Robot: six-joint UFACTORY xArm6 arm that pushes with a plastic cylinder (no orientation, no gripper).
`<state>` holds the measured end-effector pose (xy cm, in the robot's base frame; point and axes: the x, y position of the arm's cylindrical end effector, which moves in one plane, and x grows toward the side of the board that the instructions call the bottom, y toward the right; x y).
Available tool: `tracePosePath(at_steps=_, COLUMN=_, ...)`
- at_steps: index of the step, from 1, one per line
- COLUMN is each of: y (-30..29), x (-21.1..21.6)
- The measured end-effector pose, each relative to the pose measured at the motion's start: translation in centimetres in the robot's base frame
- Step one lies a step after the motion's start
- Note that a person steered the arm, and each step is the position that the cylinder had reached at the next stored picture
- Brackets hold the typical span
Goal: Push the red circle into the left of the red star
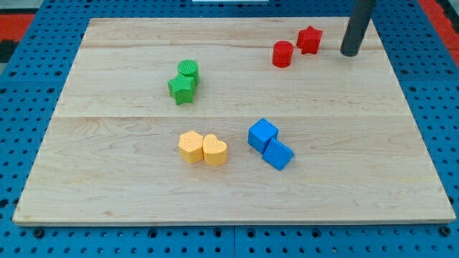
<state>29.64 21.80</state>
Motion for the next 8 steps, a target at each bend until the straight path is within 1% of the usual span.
tracePosePath(at_steps=1, y=-3.8, x=0.1)
tracePosePath(at_steps=2, y=-10.5, x=-0.1)
tracePosePath(at_steps=6, y=-10.7, x=-6.2)
tracePosePath(at_steps=7, y=-10.7, x=-2.7)
tracePosePath(at_steps=8, y=-11.7, x=2.6)
